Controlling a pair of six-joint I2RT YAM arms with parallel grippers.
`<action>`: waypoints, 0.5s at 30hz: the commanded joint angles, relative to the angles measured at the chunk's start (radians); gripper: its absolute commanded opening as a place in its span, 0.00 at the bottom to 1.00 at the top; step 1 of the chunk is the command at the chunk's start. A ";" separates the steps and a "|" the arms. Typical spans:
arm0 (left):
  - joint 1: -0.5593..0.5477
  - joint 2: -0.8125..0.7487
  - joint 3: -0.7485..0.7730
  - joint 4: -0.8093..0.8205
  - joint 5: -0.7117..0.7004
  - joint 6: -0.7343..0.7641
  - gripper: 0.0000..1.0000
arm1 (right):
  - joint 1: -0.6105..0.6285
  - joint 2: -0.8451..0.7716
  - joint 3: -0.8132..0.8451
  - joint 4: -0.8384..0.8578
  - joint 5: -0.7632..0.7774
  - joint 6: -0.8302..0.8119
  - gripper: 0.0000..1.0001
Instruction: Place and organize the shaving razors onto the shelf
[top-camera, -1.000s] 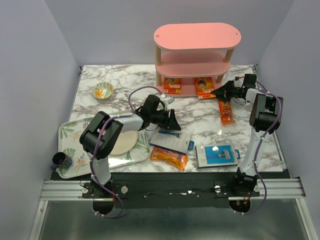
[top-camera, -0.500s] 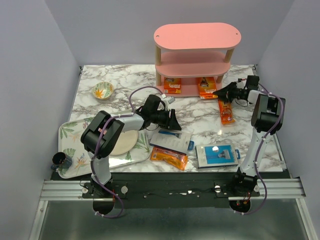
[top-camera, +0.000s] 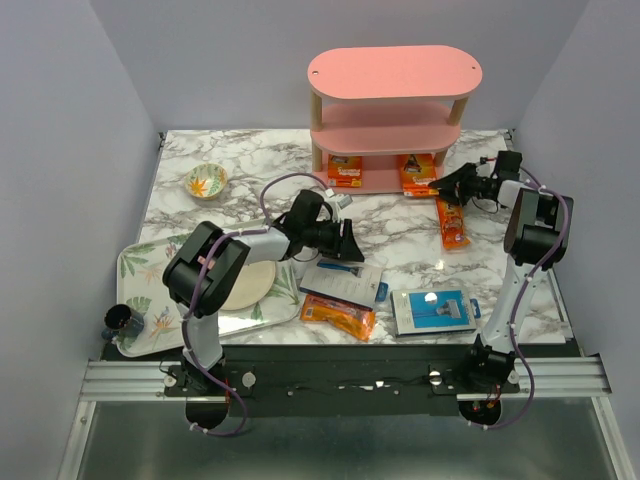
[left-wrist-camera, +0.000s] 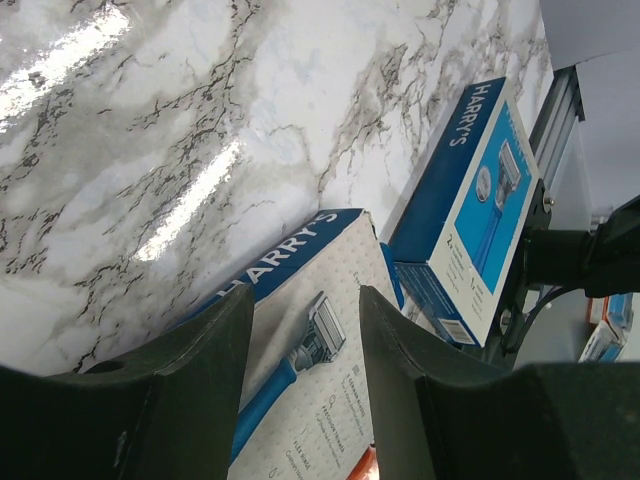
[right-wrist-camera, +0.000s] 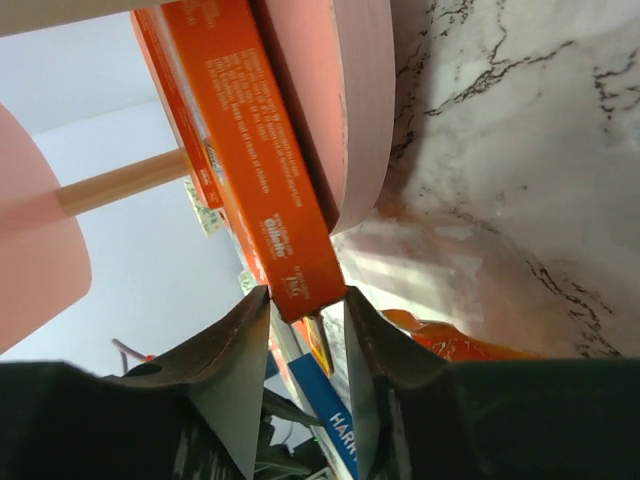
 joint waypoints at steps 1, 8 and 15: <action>-0.016 0.024 0.025 -0.027 -0.010 0.017 0.55 | 0.016 -0.001 0.006 0.022 0.013 0.024 0.52; -0.017 0.032 0.034 -0.025 -0.008 0.014 0.55 | 0.013 -0.038 0.027 -0.049 0.038 -0.020 0.70; -0.011 0.002 0.034 -0.037 -0.010 0.049 0.55 | -0.006 -0.145 -0.016 -0.167 0.079 -0.181 0.79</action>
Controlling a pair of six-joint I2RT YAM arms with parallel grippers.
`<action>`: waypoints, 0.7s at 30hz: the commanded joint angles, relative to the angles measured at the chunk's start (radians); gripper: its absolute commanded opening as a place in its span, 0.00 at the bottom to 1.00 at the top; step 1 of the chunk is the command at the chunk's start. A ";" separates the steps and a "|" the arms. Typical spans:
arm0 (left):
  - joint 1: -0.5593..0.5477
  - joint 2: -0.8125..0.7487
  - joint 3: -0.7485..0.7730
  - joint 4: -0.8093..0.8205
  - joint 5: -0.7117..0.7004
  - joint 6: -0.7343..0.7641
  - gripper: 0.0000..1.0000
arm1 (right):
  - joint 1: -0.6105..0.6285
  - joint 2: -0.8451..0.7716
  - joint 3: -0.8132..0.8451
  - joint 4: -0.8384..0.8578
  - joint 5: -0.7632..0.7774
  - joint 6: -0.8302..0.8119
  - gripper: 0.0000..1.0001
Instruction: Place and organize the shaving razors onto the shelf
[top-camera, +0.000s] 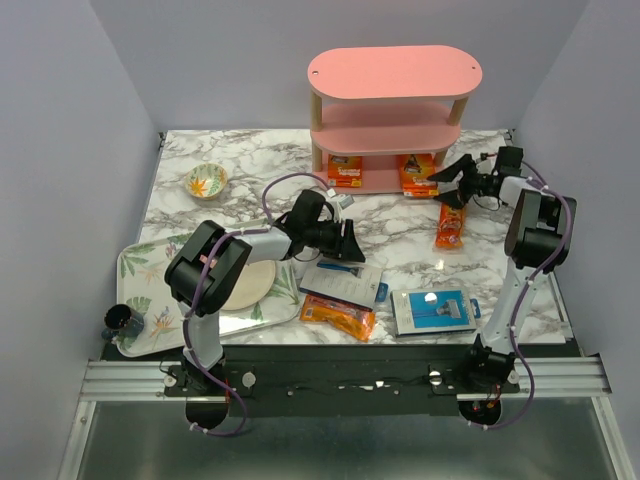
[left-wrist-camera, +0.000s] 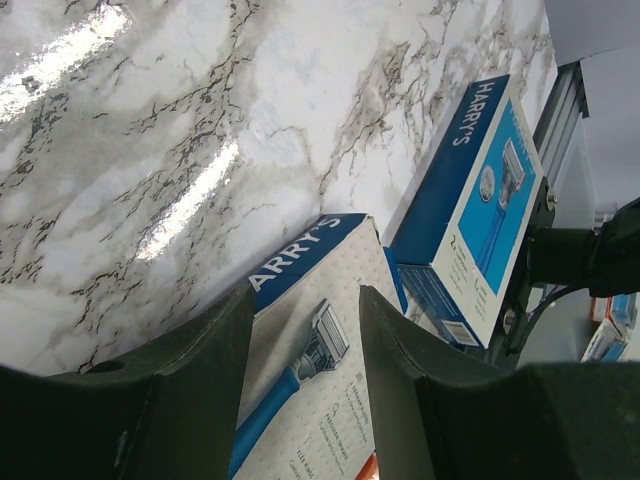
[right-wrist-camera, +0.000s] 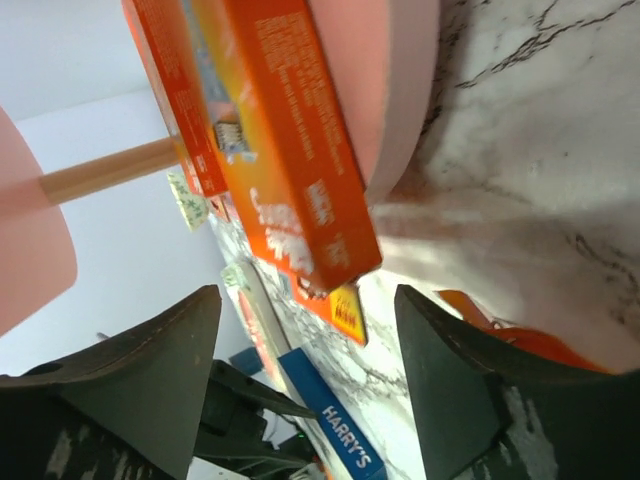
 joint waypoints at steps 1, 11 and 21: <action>0.000 -0.021 0.018 -0.037 -0.008 0.058 0.55 | -0.018 -0.124 -0.022 -0.111 0.052 -0.178 0.79; 0.056 -0.303 -0.013 -0.402 -0.105 0.448 0.37 | -0.013 -0.258 0.055 -0.427 0.086 -0.839 0.35; 0.270 -0.458 -0.133 -0.337 -0.163 0.364 0.27 | 0.117 -0.414 -0.137 -0.348 0.346 -1.416 0.01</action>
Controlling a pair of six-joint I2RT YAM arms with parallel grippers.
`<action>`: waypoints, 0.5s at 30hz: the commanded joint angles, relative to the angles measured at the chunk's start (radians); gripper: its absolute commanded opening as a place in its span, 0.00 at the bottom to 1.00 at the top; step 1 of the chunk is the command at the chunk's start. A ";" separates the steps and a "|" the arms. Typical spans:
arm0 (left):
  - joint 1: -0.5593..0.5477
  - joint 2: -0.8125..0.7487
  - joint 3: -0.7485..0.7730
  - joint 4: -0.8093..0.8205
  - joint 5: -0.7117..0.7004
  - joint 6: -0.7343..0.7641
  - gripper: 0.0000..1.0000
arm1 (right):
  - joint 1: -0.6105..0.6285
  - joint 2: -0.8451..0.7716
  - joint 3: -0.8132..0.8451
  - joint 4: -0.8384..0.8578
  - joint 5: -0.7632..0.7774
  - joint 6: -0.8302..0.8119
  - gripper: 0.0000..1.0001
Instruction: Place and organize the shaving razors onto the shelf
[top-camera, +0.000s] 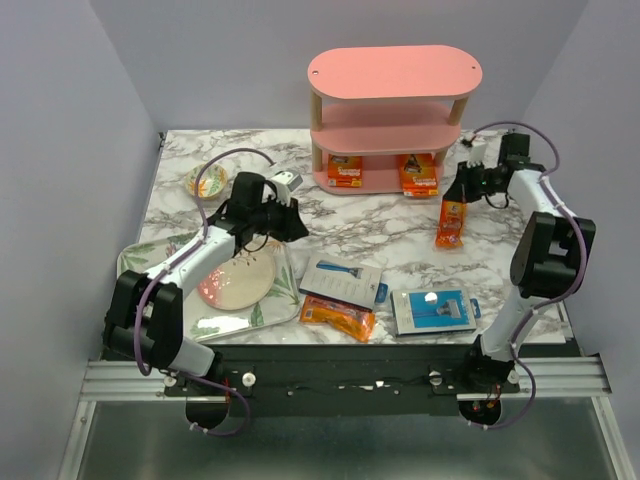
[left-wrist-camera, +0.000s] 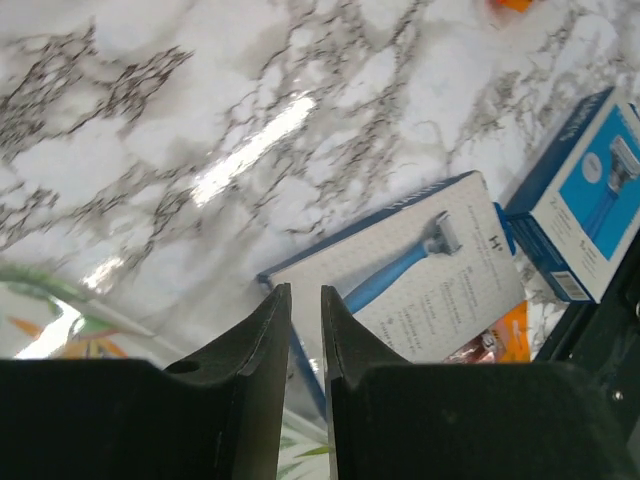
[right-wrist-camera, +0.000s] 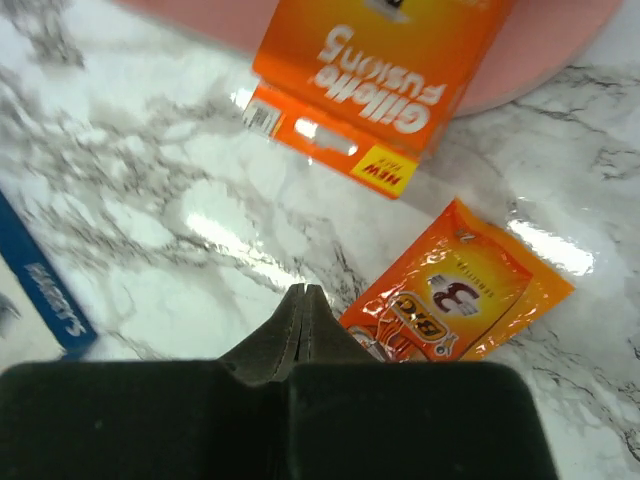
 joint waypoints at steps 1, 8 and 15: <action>0.056 -0.033 -0.072 0.036 -0.061 -0.040 0.27 | 0.100 -0.116 -0.132 0.105 0.198 -0.430 0.01; 0.084 -0.073 -0.107 0.071 -0.069 -0.039 0.30 | 0.203 -0.141 -0.231 0.309 0.275 -0.722 0.01; 0.105 -0.091 -0.147 0.090 -0.060 -0.052 0.31 | 0.205 -0.087 -0.244 0.415 0.315 -0.900 0.01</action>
